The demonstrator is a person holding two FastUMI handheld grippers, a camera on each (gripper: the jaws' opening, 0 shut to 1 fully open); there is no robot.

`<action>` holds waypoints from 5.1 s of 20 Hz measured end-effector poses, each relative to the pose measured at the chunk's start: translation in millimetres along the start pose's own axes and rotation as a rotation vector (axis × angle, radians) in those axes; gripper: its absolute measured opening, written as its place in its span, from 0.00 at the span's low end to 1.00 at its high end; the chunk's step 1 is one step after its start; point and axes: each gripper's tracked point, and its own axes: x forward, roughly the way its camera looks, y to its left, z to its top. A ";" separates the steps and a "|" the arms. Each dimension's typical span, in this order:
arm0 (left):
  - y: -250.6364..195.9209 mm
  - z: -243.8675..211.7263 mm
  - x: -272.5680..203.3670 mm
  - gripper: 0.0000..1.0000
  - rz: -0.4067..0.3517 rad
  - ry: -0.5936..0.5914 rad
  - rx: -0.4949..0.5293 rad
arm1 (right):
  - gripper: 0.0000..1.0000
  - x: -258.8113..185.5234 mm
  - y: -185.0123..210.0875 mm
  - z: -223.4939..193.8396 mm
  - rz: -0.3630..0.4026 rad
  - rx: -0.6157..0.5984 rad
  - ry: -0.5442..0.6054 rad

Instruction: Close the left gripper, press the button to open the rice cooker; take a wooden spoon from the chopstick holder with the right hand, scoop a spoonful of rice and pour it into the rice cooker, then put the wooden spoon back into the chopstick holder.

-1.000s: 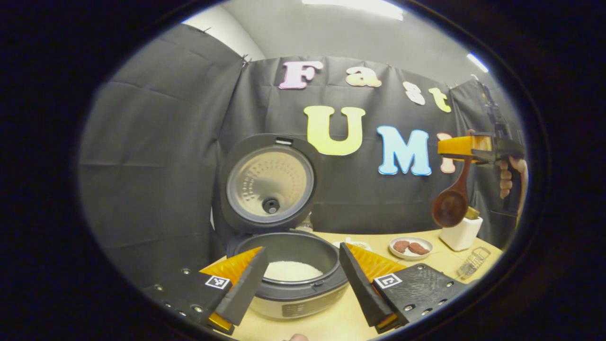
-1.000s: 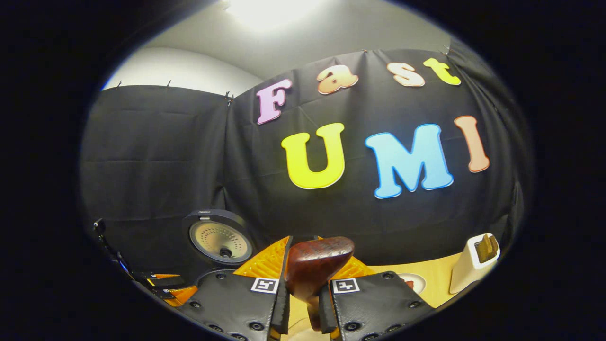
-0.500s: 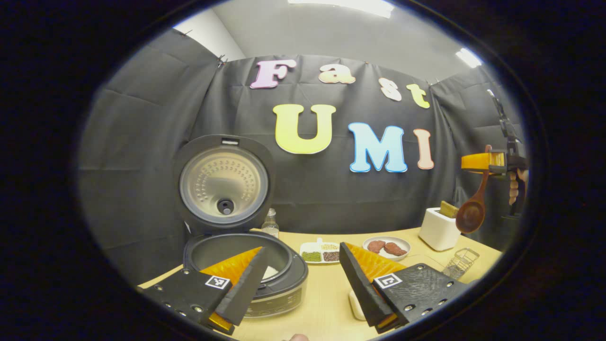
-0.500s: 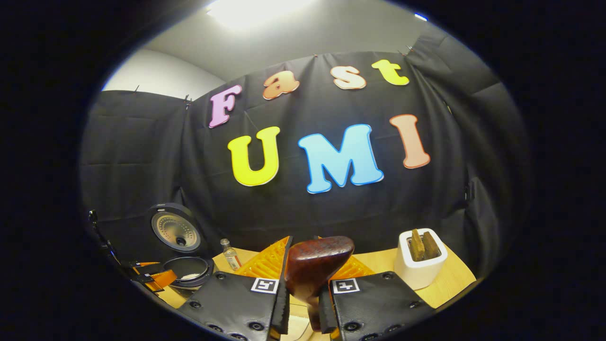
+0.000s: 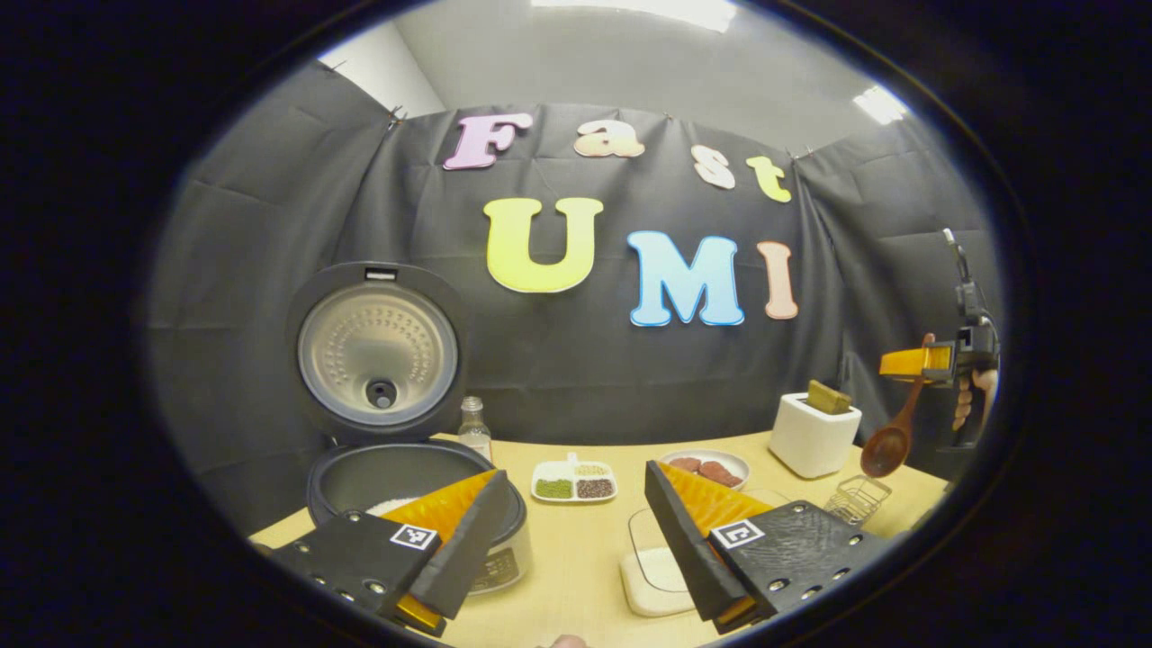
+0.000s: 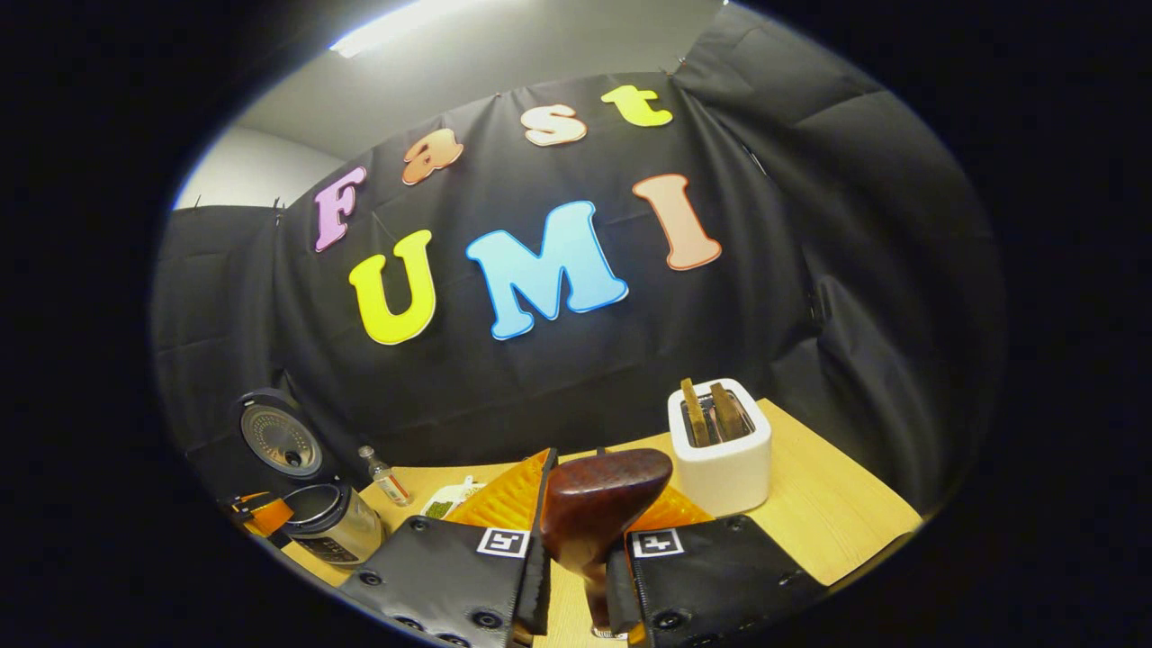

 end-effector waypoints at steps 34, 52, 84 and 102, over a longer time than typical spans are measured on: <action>174.5 151.1 -33.2 0.93 0.334 -0.242 0.067 | 0.98 -60.8 -80.4 -45.9 -0.300 -0.268 -0.004; 260.6 238.2 128.1 0.93 0.418 -0.142 0.166 | 0.98 -149.5 -0.7 -28.7 -0.169 -0.333 -0.183; 155.5 -3.2 59.6 0.96 0.226 0.479 -0.097 | 0.98 -106.8 68.3 -54.7 0.103 -0.156 -0.096; 143.5 -52.0 46.6 0.99 0.136 0.507 0.023 | 0.98 -124.4 45.1 -87.5 0.034 -0.211 -0.108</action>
